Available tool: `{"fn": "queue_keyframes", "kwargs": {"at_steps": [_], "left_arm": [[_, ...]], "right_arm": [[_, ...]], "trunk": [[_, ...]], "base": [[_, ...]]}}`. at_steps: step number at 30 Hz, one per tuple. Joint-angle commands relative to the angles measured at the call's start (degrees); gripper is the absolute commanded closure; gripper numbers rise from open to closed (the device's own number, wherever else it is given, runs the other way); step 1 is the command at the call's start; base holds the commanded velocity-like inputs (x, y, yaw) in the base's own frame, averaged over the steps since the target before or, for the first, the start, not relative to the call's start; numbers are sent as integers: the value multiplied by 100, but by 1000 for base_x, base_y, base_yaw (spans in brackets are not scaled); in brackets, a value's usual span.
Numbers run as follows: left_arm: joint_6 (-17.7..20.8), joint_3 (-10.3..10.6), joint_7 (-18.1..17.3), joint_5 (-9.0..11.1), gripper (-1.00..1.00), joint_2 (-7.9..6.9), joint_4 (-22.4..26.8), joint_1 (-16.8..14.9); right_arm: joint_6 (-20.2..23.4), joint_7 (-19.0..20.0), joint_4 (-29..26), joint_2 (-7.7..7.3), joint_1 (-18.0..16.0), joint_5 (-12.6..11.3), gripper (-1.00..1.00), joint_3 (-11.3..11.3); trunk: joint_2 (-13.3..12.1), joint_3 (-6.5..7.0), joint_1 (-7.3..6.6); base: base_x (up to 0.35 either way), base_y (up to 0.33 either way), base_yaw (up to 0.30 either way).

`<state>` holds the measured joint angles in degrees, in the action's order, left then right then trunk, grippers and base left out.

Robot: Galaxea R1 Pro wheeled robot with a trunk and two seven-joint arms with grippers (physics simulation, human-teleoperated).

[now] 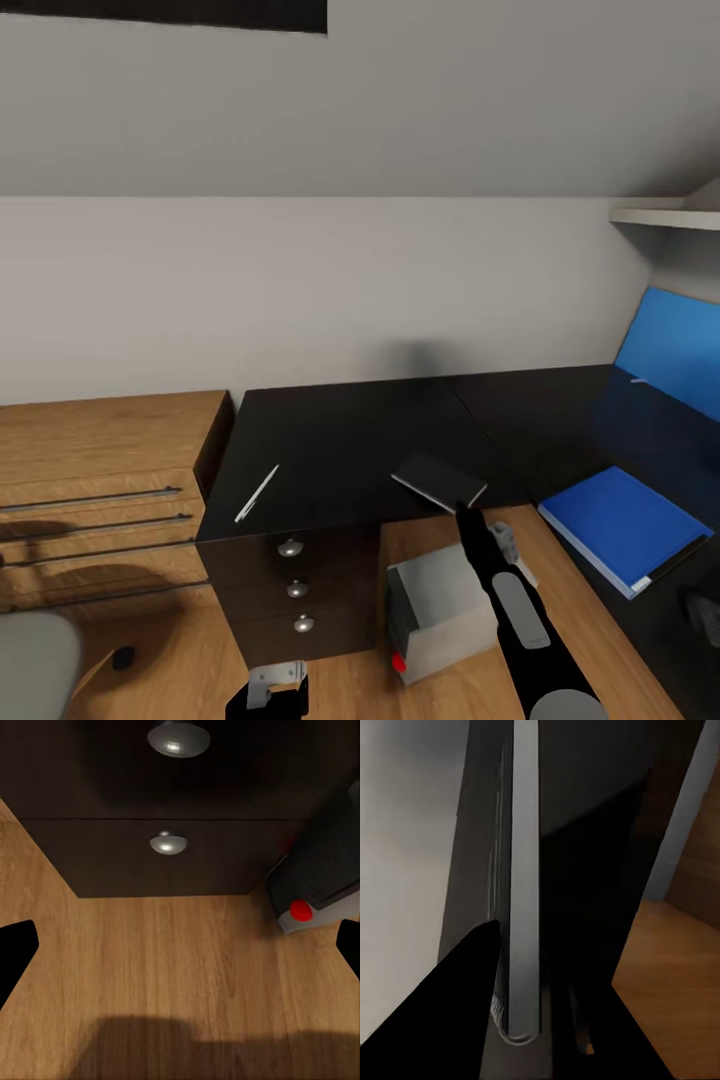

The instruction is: In the bedroom, organize the workspace by keeping the computer under the desk, ensuring the monitor is on the desk, placing the keyboard on the desk next to the monitor, placing the mouse on the desk next to the keyboard, moving the folder from the swivel chair onto the desk next to the mouse, stacking the notebook on top of the folder with the pen on top of the notebook, and positioning the swivel chair next to the desk.

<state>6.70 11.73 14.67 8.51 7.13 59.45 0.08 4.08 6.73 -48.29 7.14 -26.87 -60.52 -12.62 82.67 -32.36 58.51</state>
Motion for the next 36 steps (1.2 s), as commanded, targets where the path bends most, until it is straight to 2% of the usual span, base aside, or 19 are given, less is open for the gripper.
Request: {"fn": "queue_keyframes", "kwargs": {"at_steps": [1,9,13,22,25,29,36], "left_arm": [[25,14,37,54,-100,-3,14,1],[25,12,42,54,-100,-4,14,1],[48,6,45,62,-100,-2,7,1],[51,8,45,63,-100,-1,5,1],[46,6,47,63,-100,-1,5,1],[43,3,52,63,-100,-1,5,1],[34,2,54,60,-100,-1,5,1]], "right_arm": [[39,63,-31,7,-3,-59,100,-30],[31,141,-215,8,31,-57,100,-30],[25,135,-924,27,392,-57,100,-26],[27,99,-1741,19,654,-44,100,-43],[0,93,-1886,12,661,-41,100,-167],[-85,66,-2035,12,664,-43,100,-590],[-106,3,-2088,8,666,-47,100,-1075]], "trunk": [[-39,14,-22],[-360,158,-198],[-520,229,-286],[-881,391,-484],[-1001,445,-550],[-1162,517,-637],[-1162,516,-637]], "base": [[0,0,0],[0,0,0],[0,0,0],[-127,-60,0],[-284,-184,0],[-281,-183,0],[-89,-54,-14]]}}
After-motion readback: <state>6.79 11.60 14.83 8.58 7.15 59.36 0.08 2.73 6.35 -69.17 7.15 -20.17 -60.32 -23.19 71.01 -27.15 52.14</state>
